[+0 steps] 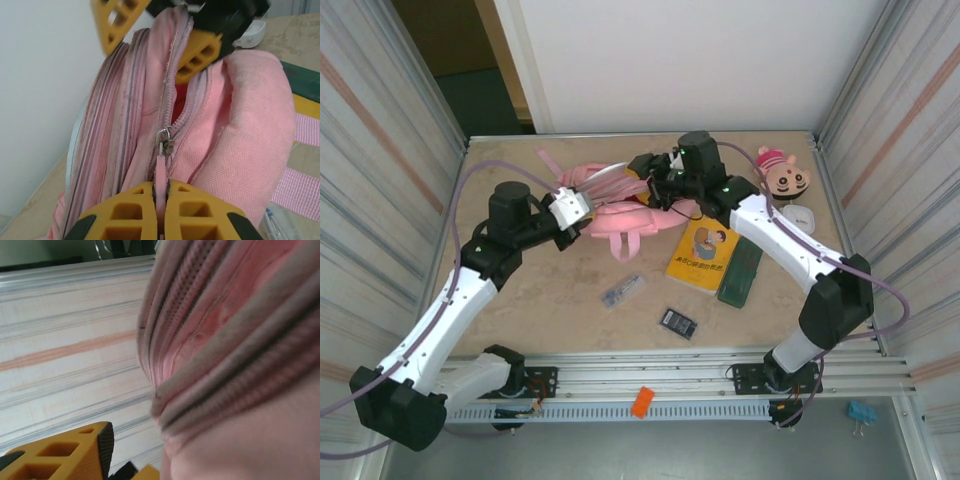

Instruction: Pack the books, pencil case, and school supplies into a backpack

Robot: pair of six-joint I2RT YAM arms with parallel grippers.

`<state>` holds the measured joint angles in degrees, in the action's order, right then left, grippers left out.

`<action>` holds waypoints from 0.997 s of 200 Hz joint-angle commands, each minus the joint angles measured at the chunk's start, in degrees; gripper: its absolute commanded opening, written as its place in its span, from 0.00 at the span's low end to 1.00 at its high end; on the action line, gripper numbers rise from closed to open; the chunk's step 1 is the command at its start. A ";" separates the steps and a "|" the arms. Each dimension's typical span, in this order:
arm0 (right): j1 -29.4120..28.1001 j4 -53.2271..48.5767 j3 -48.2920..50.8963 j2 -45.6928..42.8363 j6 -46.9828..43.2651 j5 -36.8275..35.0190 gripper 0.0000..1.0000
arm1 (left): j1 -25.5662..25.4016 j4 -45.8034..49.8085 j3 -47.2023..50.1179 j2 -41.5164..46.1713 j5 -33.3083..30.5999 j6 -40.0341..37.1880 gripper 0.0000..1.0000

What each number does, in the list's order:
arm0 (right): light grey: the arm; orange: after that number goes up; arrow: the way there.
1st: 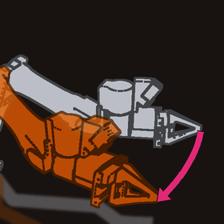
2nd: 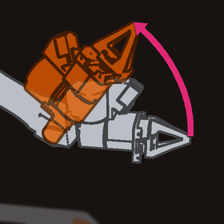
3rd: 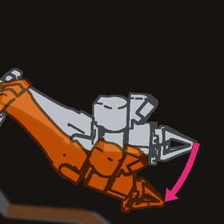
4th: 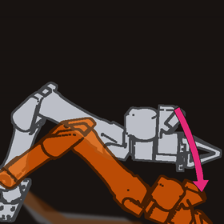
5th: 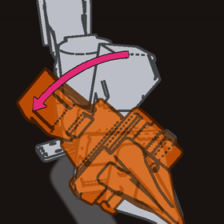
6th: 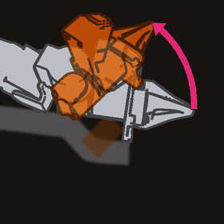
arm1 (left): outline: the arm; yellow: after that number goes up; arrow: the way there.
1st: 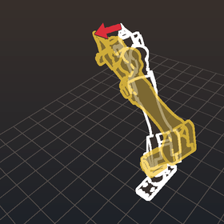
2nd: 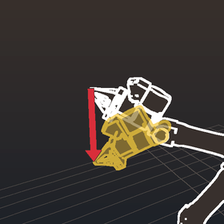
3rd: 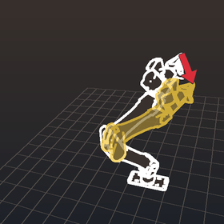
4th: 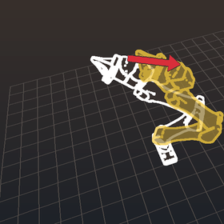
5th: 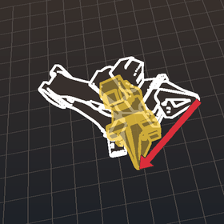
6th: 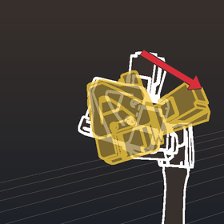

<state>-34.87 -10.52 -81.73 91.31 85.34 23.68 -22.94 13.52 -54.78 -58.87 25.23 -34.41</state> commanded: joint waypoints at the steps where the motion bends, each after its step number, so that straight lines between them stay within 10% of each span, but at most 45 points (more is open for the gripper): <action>1: -0.99 1.89 -3.00 2.27 0.85 -0.01 0.28 | -1.58 -5.39 -3.27 -0.19 0.73 -0.25 0.00; 41: 4.48 -6.66 -7.53 0.39 -7.28 6.20 0.01 | -0.95 -1.71 -0.56 1.60 -7.83 -9.94 0.00; 111: 12.38 -18.05 -19.38 0.77 -16.47 20.62 0.00 | 2.89 -5.72 4.68 2.14 -14.08 -15.71 0.03; 199: 10.12 -6.13 -13.74 -1.88 -21.56 17.04 0.00 | 3.85 8.25 -0.06 4.94 5.39 2.73 0.53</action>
<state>-24.10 -28.21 -97.34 94.17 69.04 41.28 -20.03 14.46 -52.27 -56.90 23.70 -40.25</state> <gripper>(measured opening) 0.083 0.473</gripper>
